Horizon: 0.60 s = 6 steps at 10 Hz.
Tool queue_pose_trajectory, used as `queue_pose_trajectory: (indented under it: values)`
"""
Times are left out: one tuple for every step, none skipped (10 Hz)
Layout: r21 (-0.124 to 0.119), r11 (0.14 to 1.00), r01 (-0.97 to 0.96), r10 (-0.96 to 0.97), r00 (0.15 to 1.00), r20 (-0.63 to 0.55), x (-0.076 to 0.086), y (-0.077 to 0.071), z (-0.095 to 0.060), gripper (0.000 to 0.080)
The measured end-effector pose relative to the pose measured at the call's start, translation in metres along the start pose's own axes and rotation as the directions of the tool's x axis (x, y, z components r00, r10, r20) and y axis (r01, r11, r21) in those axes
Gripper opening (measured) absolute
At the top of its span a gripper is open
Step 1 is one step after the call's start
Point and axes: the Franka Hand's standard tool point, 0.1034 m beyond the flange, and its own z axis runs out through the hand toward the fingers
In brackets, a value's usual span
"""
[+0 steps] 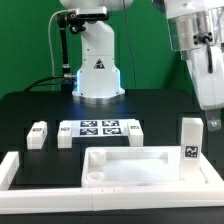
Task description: Assemble desk
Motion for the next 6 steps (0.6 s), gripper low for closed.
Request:
queue_pose_trajectory:
  values:
    - [-0.003, 1.000, 0.023, -0.023, 1.000, 0.003, -0.001, 0.011, -0.006, 0.0648]
    - [-0.008, 0.993, 0.119, -0.119, 0.993, 0.006, -0.003, 0.028, -0.011, 0.0648]
    - [-0.012, 0.978, 0.206, -0.206, 0.978, 0.006, -0.006, 0.045, -0.012, 0.0648]
    - [-0.015, 0.960, 0.281, -0.280, 0.960, 0.007, -0.006, 0.046, -0.010, 0.0648]
    - [-0.015, 0.942, 0.336, -0.336, 0.942, 0.007, -0.005, 0.045, -0.010, 0.0648]
    - [-0.015, 0.908, 0.419, -0.418, 0.908, 0.008, -0.005, 0.045, -0.009, 0.0648]
